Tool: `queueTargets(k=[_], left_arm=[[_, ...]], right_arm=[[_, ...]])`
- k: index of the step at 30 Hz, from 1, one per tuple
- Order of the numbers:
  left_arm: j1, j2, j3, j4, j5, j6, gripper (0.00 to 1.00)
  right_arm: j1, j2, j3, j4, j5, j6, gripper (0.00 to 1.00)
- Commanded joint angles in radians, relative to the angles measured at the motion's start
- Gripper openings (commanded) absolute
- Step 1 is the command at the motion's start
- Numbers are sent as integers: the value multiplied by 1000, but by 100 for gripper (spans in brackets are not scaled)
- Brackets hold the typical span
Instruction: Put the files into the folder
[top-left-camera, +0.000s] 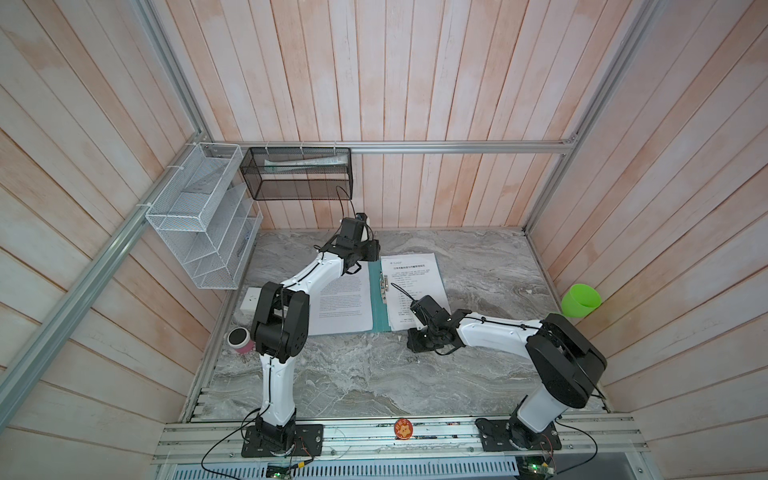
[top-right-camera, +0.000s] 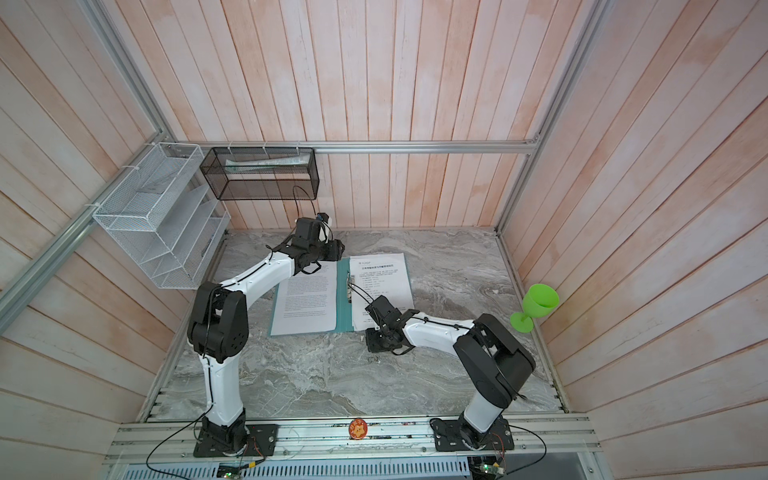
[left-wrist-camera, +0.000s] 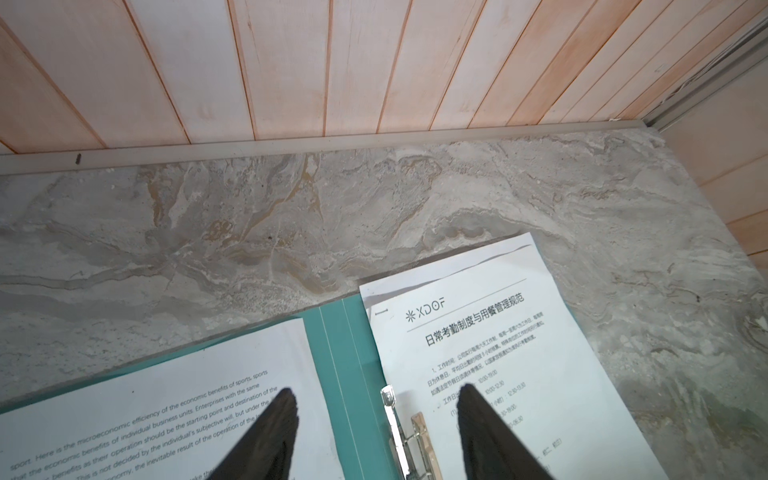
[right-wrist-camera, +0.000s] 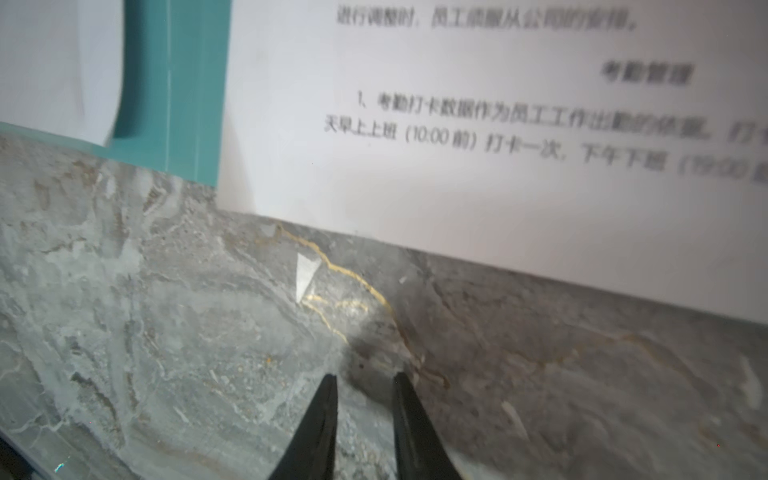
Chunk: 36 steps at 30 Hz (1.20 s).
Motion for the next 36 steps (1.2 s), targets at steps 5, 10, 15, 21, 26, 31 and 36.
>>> queueTargets(k=[5,10,15,21,26,31,36], left_arm=[[15,-47,-33,32,22,9,64],[20,-44,-43,43,27,9,64],[22,-35,-50,53,36,6,64],[26,-33,-68,65,42,5,64],[35,-15,-40,66,52,19,64],[40,75,96,16,66,50,66],[40,126,180,-44,61,59,67]], right_arm=[[-5,99,80,-11,52,-28,27],[-21,121,120,-26,72,-49,27],[-32,143,158,-35,61,-72,27],[-31,138,179,-47,0,-67,26],[-35,-19,188,-73,8,-81,26],[-160,-58,217,-69,3,-81,33],[-343,-30,242,-17,-88,-133,44]])
